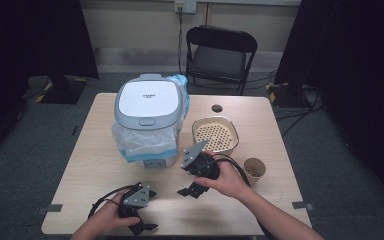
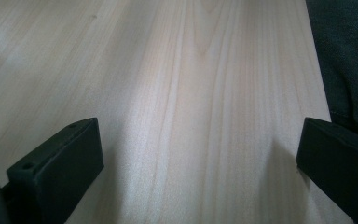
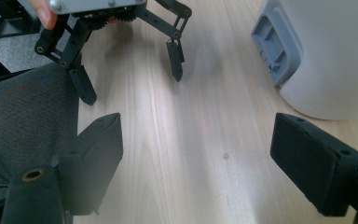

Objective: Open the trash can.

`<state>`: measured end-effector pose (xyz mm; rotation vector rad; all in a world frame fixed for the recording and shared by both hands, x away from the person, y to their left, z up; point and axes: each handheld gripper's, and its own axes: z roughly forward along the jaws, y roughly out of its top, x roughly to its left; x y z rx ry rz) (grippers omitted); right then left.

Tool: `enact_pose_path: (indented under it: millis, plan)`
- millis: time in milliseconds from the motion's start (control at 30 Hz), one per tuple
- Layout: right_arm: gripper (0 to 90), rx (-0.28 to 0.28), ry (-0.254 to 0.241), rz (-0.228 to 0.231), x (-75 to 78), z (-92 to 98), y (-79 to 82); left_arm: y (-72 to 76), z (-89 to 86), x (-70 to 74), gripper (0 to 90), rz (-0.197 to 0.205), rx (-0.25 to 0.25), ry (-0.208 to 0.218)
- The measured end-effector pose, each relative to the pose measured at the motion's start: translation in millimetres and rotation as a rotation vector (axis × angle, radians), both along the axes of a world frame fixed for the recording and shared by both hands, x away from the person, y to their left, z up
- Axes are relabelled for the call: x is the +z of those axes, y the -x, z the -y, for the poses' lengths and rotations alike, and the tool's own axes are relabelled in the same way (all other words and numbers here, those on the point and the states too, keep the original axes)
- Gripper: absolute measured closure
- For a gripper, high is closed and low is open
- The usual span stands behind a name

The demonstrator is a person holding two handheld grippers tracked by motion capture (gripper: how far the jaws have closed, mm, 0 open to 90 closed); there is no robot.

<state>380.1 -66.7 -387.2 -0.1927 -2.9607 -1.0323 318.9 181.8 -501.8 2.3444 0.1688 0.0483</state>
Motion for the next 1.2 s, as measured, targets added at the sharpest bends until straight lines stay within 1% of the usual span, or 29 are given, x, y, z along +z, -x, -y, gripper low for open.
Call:
enact_pose_path:
  millis: [100, 233, 267, 300, 333, 367, 400, 467, 500, 533, 567, 600, 633, 667, 733, 833, 867, 900, 933, 1000, 1067, 1200]
  plan:
    - [16.8, 0.006, 0.01, 0.002, 8.9, 0.3, -1.1, -0.1, 0.0, -0.2, 0.0, -0.001, 0.0, 0.003]
    - [16.8, -0.005, 0.005, -0.006, 15.0, 0.7, -3.1, 0.0, -0.1, 0.1, 0.0, 0.001, 0.0, -0.001]
    - [16.9, -0.011, -0.002, -0.008, 19.1, 1.1, -5.1, -0.4, -0.4, 0.7, 0.0, 0.014, 0.001, -0.005]
    - [16.9, -0.011, -0.002, -0.008, 19.1, 1.1, -5.1, -0.4, -0.4, 0.7, 0.0, 0.014, 0.001, -0.005]
    - [16.9, -0.011, -0.006, -0.003, 24.1, 1.1, -6.6, -0.3, -0.3, 0.5, 0.0, 0.013, 0.001, -0.001]
    - [16.9, -0.011, -0.006, -0.003, 24.1, 1.1, -6.6, -0.3, -0.5, 0.7, 0.0, 0.013, 0.002, -0.009]
    - [16.9, -0.012, -0.004, 0.001, 29.6, 0.3, -7.9, -0.4, -0.5, 0.7, 0.0, 0.013, 0.002, -0.008]
    - [16.9, -0.01, -0.005, 0.002, 31.7, -0.1, -8.5, -0.4, -0.4, 0.7, 0.0, 0.014, 0.002, -0.005]
    - [16.9, -0.009, -0.012, 0.002, 37.6, -1.0, -9.6, -0.4, -0.4, 0.7, 0.0, 0.015, 0.002, -0.005]
    - [16.9, -0.009, -0.009, 0.001, 40.8, -1.6, -10.1, -0.5, -0.4, 0.7, 0.0, 0.017, 0.001, -0.007]
    - [16.9, -0.009, -0.009, 0.001, 40.8, -1.6, -10.1, -0.5, -0.4, 0.7, 0.0, 0.017, 0.001, -0.007]
    - [17.0, -0.008, -0.013, 0.003, 46.9, -2.7, -11.3, -0.5, -0.2, 0.3, 0.0, 0.015, 0.0, 0.0]
    - [17.0, -0.008, -0.013, 0.003, 46.9, -2.7, -11.3, -0.5, -0.2, 0.3, 0.0, 0.015, 0.0, 0.0]
    - [17.0, -0.006, -0.02, 0.004, 53.9, -3.5, -13.1, -0.4, -0.3, 0.6, 0.0, 0.015, 0.0, -0.004]
    - [17.0, -0.011, -0.024, 0.003, 56.3, -4.1, -13.4, -0.5, -0.3, 0.4, 0.0, 0.014, -0.001, 0.0]
    - [17.0, -0.014, -0.035, 0.008, 66.1, -5.2, -15.9, -0.5, -0.3, 0.4, 0.0, 0.014, 0.0, 0.0]
    - [17.0, -0.014, -0.037, 0.015, 71.6, -5.8, -17.9, -0.5, -0.3, 0.4, 0.0, 0.014, 0.0, 0.0]
    - [17.0, -0.014, -0.037, 0.015, 71.6, -5.8, -17.9, -0.5, -0.3, 0.4, 0.0, 0.014, 0.0, 0.0]
    - [17.0, -0.015, -0.035, 0.019, 76.1, -6.3, -19.5, -0.4, -0.2, 0.4, 0.0, 0.013, 0.0, -0.001]
    - [17.0, -0.015, -0.036, 0.02, 78.4, -6.2, -20.7, -0.4, -0.3, 0.5, 0.0, 0.014, 0.0, -0.001]
    - [17.0, -0.015, -0.048, 0.015, 85.3, -6.3, -25.0, -0.4, -0.3, 0.5, 0.0, 0.014, 0.0, -0.001]
    - [17.0, -0.022, -0.048, 0.014, 90.5, -6.2, -28.4, -0.4, -0.2, 0.5, 0.0, 0.014, 0.0, -0.001]
